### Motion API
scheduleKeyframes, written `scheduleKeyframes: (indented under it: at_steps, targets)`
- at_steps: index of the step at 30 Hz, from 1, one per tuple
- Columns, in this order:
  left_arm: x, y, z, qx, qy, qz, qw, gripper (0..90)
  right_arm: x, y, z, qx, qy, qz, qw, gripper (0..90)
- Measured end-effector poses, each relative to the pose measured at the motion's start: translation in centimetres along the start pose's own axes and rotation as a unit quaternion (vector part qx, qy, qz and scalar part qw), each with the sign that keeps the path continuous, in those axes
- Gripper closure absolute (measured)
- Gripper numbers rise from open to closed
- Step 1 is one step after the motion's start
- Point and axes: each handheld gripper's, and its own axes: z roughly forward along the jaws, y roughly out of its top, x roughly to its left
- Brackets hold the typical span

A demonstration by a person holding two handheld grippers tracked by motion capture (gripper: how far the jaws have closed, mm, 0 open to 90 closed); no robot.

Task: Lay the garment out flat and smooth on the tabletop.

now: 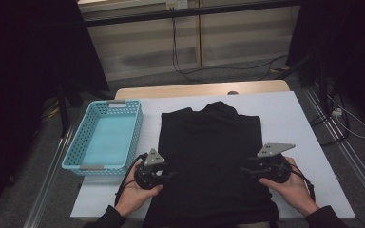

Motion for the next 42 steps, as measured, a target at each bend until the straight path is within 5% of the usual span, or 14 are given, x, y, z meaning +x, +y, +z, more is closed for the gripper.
scheduleKeyframes:
  at_steps: [9, 19, 23, 26, 33, 37, 42]
  targets:
    - [-0.4, -2.9, -1.0, 0.033, 0.010, 0.001, 0.9994, 47.8, 3.8, -1.4, -1.0, 0.022, 0.030, -0.040, 0.9985, 50.2]
    - [-1.0, -3.7, -2.4, 0.050, 0.028, -0.009, 0.9983, 52.0, 4.3, -1.4, -0.3, 0.032, 0.036, -0.049, 0.9977, 47.5]
    - [-1.6, -3.2, -2.2, 0.038, 0.002, 0.013, 0.9992, 50.4, 4.3, -0.8, -0.5, 0.016, 0.043, -0.051, 0.9977, 48.1]
    - [-2.5, -2.6, -1.7, 0.031, -0.002, 0.033, 0.9990, 47.7, 4.3, -1.0, 0.0, 0.031, 0.045, -0.051, 0.9972, 48.5]
    - [-2.9, -1.3, 0.1, 0.045, -0.006, 0.036, 0.9983, 35.1, 4.7, -1.0, 1.1, 0.058, 0.043, -0.068, 0.9951, 49.3]
    - [-3.0, -1.5, 0.4, 0.046, -0.024, 0.040, 0.9978, 47.3, 4.6, -0.8, 1.1, 0.063, 0.043, -0.065, 0.9949, 55.8]
    - [-3.4, -1.5, 0.1, 0.048, -0.030, 0.039, 0.9976, 73.5, 4.6, -0.7, 1.2, 0.066, 0.051, -0.058, 0.9949, 79.3]
